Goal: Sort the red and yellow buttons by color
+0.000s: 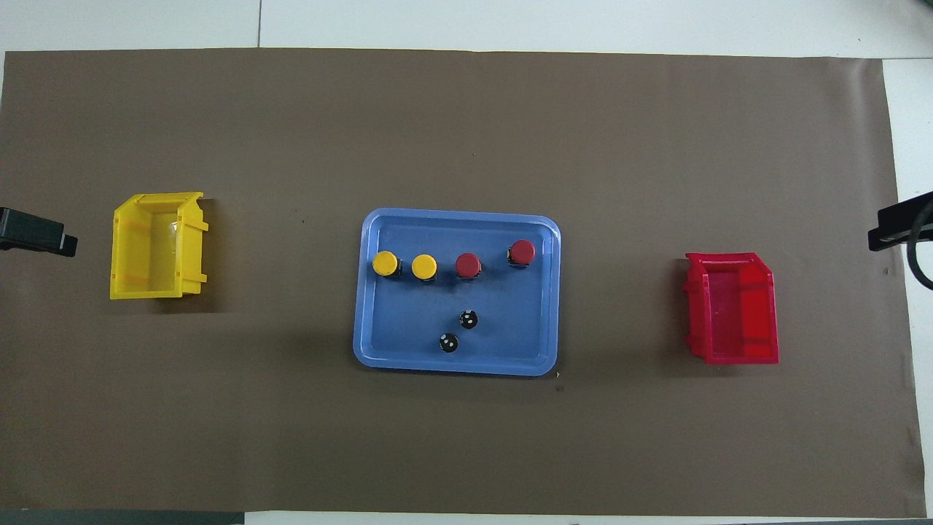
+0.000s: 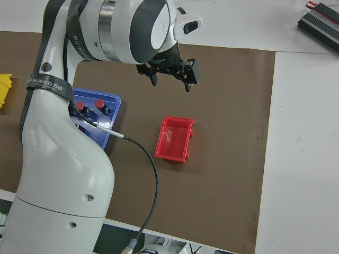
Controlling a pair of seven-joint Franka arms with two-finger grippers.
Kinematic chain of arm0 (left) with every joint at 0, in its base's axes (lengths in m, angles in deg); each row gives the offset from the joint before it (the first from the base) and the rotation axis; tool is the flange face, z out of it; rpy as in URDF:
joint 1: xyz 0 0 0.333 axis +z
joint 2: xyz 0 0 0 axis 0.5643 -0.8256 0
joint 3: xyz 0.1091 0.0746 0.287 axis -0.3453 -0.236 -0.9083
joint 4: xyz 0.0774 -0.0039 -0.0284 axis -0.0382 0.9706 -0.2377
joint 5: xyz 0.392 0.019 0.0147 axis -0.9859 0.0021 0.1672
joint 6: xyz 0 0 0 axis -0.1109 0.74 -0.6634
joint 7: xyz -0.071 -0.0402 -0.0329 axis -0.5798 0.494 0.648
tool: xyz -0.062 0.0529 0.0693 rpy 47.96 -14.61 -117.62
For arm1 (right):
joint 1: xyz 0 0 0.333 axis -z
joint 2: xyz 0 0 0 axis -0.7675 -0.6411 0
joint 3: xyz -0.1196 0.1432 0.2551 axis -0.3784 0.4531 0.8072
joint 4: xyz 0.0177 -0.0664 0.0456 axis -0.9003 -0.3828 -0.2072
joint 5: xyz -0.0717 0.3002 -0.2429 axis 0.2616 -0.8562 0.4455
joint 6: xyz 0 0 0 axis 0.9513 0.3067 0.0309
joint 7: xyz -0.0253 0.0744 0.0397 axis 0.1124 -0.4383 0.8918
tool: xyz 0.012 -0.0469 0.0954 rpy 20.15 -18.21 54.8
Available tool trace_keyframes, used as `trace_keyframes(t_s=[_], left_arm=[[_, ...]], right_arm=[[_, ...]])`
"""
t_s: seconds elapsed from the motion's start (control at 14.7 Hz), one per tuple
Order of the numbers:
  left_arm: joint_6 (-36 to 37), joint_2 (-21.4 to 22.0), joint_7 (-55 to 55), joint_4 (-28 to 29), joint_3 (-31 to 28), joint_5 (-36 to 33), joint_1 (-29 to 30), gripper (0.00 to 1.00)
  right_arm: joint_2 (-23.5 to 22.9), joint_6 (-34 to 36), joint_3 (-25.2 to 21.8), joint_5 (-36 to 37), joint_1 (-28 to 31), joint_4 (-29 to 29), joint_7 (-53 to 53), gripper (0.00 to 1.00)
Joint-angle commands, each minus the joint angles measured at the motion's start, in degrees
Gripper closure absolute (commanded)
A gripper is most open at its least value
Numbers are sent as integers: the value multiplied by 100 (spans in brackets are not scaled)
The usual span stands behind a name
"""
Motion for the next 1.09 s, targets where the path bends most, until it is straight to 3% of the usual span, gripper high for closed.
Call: trace_keyframes(t_s=[0.0,0.68,1.02], left_arm=[[-8,21,-10,44,15,-59,22,0],[-8,21,-10,44,15,-59,22,0],[-8,21,-10,44,15,-59,22,0]], right_arm=[[105,-119,46,-11,47,-147,-108,0],[122,-198,46,-20,47,-182,-152,0],[44,-383,63,-90,-428,-103,-117,0]])
